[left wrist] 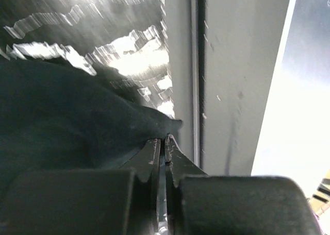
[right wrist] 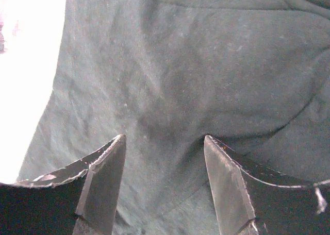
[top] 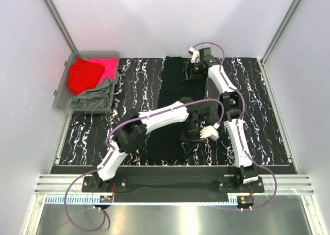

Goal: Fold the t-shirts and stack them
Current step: Fold the tshirt

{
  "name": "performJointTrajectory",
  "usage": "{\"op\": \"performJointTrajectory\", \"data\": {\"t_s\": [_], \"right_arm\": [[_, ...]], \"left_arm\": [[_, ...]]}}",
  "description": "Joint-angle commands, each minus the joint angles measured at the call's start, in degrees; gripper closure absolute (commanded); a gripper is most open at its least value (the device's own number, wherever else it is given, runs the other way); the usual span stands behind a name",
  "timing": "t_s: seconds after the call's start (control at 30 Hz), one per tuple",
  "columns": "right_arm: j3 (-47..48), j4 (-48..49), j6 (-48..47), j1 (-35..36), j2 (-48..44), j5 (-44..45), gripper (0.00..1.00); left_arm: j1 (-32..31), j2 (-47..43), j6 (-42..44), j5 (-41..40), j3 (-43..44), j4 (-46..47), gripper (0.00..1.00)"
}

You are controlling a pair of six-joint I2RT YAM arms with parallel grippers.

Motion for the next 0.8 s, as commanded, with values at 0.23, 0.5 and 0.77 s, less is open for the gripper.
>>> {"op": "performJointTrajectory", "data": {"t_s": [0.23,0.5,0.77], "right_arm": [[1.53,2.45,4.4,3.51,0.19,-5.91,0.28],[-15.11,2.1,5.26,0.69,-24.5,-5.82,0.28],[-56.27,-0.18,0.1,2.09,-56.59,-6.62,0.28]], "left_arm": [[-0.98,8.55,-5.15,-2.3,17.42,1.65,0.52],[3.41,-18.15,-11.47,-7.66,2.68,4.54,0.16],[10.36,-35.84,-18.79,-15.74,-21.03,13.67,0.13]]}}
